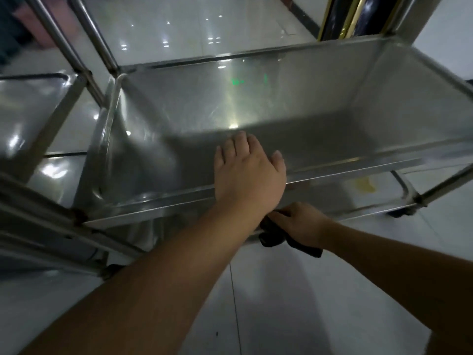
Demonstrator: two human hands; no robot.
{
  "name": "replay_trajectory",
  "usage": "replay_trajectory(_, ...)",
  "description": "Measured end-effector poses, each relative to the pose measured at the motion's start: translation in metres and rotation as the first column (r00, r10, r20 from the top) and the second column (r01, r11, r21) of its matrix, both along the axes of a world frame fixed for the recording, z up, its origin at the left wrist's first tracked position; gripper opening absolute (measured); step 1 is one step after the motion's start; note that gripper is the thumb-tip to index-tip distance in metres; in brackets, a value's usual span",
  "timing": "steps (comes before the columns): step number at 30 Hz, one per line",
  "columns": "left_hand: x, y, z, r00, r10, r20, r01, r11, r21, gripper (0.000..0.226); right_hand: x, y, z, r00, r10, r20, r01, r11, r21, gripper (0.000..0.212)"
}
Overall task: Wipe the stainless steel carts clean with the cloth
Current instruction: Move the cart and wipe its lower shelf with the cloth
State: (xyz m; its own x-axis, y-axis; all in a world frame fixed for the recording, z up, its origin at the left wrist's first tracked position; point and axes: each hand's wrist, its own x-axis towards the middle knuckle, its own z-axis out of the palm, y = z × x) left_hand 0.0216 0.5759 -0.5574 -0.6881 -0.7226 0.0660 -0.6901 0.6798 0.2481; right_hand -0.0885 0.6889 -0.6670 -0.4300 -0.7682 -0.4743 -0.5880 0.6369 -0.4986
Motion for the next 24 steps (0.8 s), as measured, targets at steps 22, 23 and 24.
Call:
replay_trajectory(22, 0.213, -0.002, -0.162, 0.993, -0.109, -0.036, 0.108, 0.994, -0.027, 0.054, 0.026, -0.104, -0.1, 0.994, 0.065, -0.088, -0.086, 0.96, -0.266, 0.063)
replay_trajectory(23, 0.222, -0.008, -0.172, 0.994, -0.106, 0.021, 0.107, 0.994, -0.034, 0.054, 0.03, -0.109, -0.104, 0.987, 0.106, -0.117, -0.133, 0.96, -0.247, 0.063)
replay_trajectory(24, 0.231, -0.013, -0.182, 0.991, -0.117, 0.072, 0.12, 0.992, -0.044, 0.053, 0.034, -0.113, -0.108, 0.98, 0.134, -0.145, -0.166, 0.958, -0.233, 0.063)
